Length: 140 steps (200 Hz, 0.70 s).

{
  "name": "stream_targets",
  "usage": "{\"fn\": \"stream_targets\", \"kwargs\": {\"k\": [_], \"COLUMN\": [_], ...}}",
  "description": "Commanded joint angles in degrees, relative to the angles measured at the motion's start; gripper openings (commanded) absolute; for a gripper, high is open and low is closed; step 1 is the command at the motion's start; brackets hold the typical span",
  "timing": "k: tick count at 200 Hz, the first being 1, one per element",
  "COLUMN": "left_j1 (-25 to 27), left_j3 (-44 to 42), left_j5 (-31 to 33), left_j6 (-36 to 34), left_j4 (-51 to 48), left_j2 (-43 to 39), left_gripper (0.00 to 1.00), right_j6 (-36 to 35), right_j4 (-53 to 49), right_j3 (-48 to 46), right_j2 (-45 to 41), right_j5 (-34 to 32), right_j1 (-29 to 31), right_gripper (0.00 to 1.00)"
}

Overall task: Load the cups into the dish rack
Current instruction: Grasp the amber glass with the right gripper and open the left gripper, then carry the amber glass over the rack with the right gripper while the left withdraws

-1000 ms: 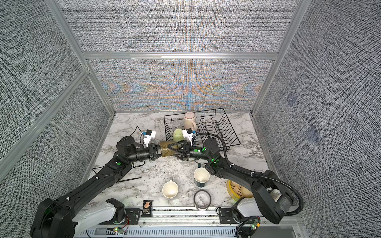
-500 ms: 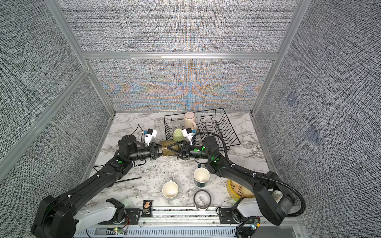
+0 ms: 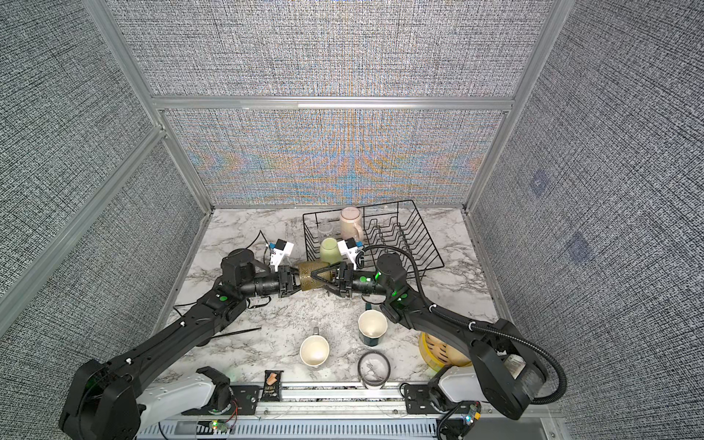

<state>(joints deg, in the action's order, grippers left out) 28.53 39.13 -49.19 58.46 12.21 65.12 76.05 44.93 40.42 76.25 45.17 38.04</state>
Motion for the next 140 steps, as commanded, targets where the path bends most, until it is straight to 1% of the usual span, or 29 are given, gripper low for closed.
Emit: {"fn": "stream_targets", "kwargs": {"k": [1,36,58,74,78,80,92,120,140], "left_j1": [0.0,0.0,0.0,-0.1,0.0,0.0,0.0,0.0,0.0], "left_j3": [0.5,1.5,2.8,3.1,3.2,3.2,3.3,4.0,3.9], "left_j5": [0.3,1.9,4.4,5.6,5.8,6.0,6.6,9.3,11.0], "left_j6": [-3.0,-6.6,-9.8,-11.3,-11.7,-11.8,-12.8,-15.7,-17.1], "left_j4": [-4.0,-9.4,-15.0,-17.8,-18.3,-18.6,-20.3,-25.9,-28.8], "left_j2": [0.2,-0.2,-1.0,-1.6,-1.8,-1.9,-2.4,-3.4,-4.3], "left_gripper": [0.26,0.34,0.37,0.51,0.54,0.55,0.56,0.57,0.57], "right_j6": [-3.1,-9.6,-15.1,-20.0,-20.7,-22.1,-25.4,-31.6,-37.7], "right_j4": [-1.1,-10.4,-19.2,-27.3,-29.3,-30.4,-35.4,-44.4,-52.7], "right_j3": [0.2,1.2,2.9,4.4,4.9,5.2,6.5,10.5,14.4], "right_j2": [-1.1,-3.5,-5.3,-6.6,-6.9,-7.0,-7.4,-6.4,-4.9], "right_j5": [-0.5,-1.4,-2.6,-4.7,-5.7,-6.2,-8.4,-9.4,-13.2], "right_j1": [-0.7,-2.3,-3.9,-4.9,-5.1,-5.2,-6.0,-9.1,-10.7], "right_gripper": [0.64,0.63,0.63,0.63,0.63,0.63,0.63,0.63,0.62]}}
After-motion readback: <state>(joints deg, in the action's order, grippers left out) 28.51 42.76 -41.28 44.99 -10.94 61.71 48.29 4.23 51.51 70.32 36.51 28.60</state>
